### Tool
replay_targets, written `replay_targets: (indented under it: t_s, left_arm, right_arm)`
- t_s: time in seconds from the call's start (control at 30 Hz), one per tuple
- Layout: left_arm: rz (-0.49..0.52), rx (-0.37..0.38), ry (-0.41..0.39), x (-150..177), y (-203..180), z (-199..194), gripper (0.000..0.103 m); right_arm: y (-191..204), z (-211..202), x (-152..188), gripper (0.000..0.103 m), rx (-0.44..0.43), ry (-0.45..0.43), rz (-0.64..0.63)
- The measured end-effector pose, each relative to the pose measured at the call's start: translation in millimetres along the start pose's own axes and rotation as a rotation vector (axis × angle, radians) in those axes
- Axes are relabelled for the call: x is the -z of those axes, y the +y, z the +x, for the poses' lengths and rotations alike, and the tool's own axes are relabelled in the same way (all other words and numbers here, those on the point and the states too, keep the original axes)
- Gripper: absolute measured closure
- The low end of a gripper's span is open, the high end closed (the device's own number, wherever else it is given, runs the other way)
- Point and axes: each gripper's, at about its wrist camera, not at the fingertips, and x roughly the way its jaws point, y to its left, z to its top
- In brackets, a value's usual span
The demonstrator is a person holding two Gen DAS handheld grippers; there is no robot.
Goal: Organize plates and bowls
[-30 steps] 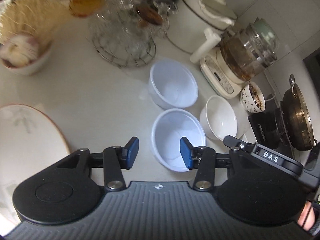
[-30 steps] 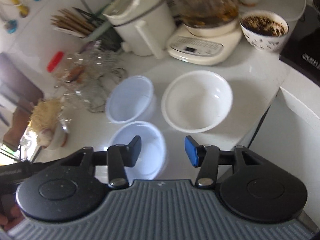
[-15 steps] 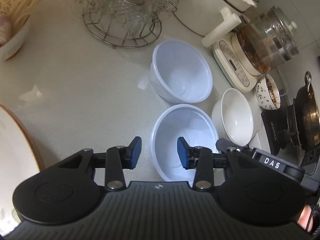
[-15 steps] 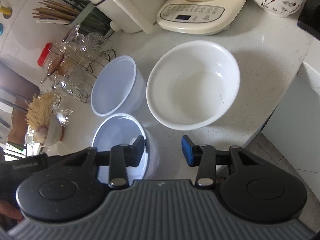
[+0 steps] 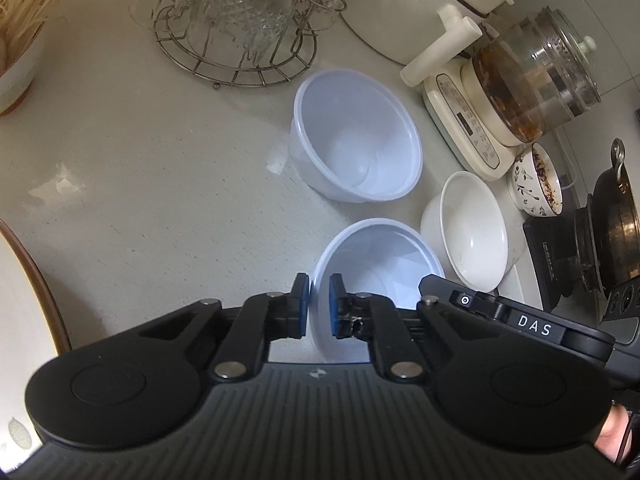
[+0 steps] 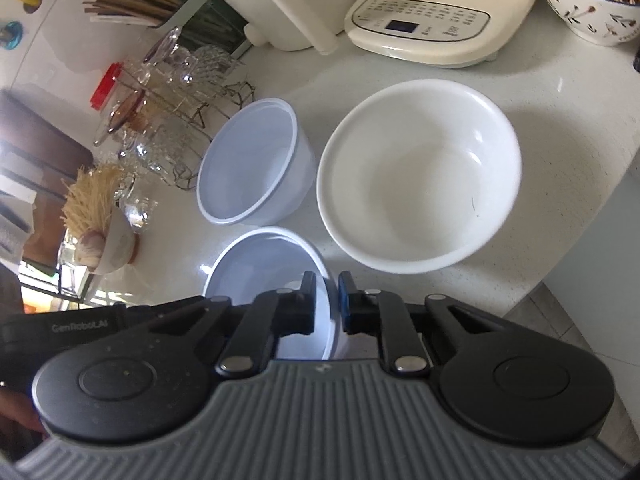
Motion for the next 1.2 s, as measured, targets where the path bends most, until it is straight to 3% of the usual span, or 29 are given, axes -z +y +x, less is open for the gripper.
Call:
replay_targets:
  t_s: [0.33,0.63,0.87,1.2]
  left_arm:
    - [-0.059,-0.009,-0.057,3,13,-27,0.091]
    - [-0.163,-0.059,-0.144,16,44,-69,0.091]
    - [-0.193,-0.114,-0.139,22,62,-75,0.091]
    - [-0.222,-0.133,-0.129,27,80,-67,0.091]
  right_arm:
    - [26,1,-6,0.089,-0.038,0.01,-0.09]
    - [64,21,-8,0.089,-0.117,0.079,-0.198]
    - [80,41,-3,0.089,-0.138,0.126,-0.237]
    - [84,58,-1,0.089,-0.133,0.163,-0.221]
